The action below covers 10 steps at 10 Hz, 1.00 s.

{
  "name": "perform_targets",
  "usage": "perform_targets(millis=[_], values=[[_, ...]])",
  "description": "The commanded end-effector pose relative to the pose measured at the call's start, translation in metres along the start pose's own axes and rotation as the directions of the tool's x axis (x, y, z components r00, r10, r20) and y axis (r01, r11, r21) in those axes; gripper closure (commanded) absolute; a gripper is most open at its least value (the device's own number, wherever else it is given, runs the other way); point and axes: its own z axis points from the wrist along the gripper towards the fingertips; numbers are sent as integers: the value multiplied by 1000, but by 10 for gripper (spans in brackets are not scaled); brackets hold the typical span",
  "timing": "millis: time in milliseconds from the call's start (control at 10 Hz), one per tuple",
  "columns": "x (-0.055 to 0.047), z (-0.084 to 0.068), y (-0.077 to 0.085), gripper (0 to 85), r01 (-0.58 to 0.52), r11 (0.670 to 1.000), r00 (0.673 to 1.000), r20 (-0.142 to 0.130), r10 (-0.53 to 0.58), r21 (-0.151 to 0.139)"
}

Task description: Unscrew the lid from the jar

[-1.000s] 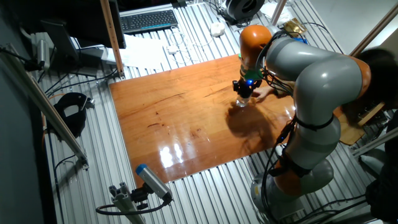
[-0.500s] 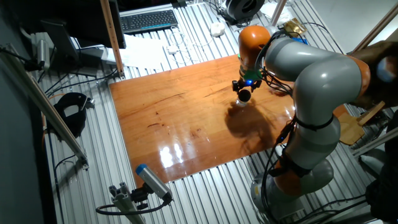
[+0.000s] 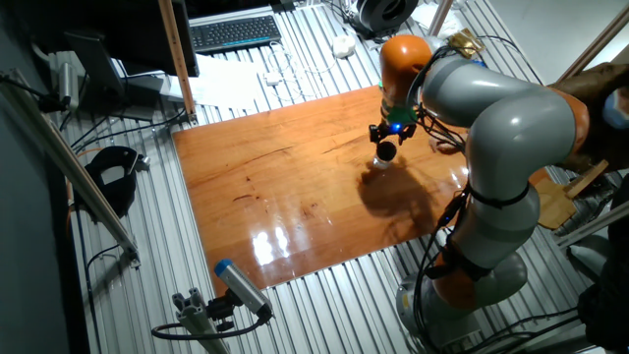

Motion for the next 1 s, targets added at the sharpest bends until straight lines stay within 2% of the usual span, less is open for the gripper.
perform_targets(millis=[0, 100, 200, 300, 500, 900], values=[[3, -7, 0, 510, 8, 1000, 1000, -17, -8, 6], [7, -13, -2, 680, 21, 1000, 999, -34, -21, -3], [10, -18, -3, 850, 42, 999, 998, -54, -43, -26], [14, -23, -2, 850, 43, 998, 997, -67, -45, -34], [19, -29, 3, 850, 46, 999, 997, -64, -46, -15], [20, -31, 2, 850, 42, 999, 997, -67, -44, -26]])
